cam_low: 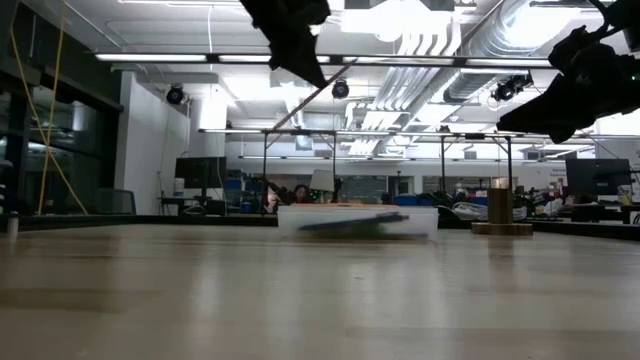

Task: Pick & place school supplies into a supply box
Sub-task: Put the orange pencil into the supply box

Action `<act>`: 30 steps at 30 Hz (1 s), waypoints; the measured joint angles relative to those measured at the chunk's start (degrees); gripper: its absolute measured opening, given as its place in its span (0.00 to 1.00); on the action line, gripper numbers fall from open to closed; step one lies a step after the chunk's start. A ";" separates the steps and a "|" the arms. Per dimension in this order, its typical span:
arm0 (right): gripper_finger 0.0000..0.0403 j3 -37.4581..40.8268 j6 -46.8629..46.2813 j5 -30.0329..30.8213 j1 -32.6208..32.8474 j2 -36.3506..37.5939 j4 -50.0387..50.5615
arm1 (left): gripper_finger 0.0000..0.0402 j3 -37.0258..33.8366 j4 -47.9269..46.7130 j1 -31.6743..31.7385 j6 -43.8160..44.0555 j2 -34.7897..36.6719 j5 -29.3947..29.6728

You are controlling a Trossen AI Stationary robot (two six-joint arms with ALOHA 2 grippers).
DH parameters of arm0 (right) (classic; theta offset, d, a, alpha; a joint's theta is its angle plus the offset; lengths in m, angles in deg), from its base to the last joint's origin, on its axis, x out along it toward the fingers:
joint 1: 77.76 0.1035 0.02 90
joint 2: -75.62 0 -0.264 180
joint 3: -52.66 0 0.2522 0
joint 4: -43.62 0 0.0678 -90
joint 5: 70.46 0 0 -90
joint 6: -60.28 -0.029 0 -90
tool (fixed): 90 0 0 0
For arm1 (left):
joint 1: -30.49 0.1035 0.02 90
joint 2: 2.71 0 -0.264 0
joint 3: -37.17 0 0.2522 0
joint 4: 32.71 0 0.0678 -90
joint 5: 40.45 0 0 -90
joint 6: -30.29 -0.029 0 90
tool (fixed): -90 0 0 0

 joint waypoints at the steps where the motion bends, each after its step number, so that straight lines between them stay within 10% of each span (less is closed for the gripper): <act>1: 0.18 0.00 0.00 -0.02 0.00 0.00 0.00 | 0.09 1.24 0.37 0.00 -0.77 -0.94 -0.16; 17: 0.18 0.00 0.02 0.07 0.00 -0.39 2.12 | 0.09 24.57 -17.29 -0.90 -9.67 -18.81 -1.90; 30: 0.18 0.00 0.03 0.60 0.00 -0.42 2.16 | 0.09 27.21 -20.99 -2.40 -11.19 -27.10 -4.45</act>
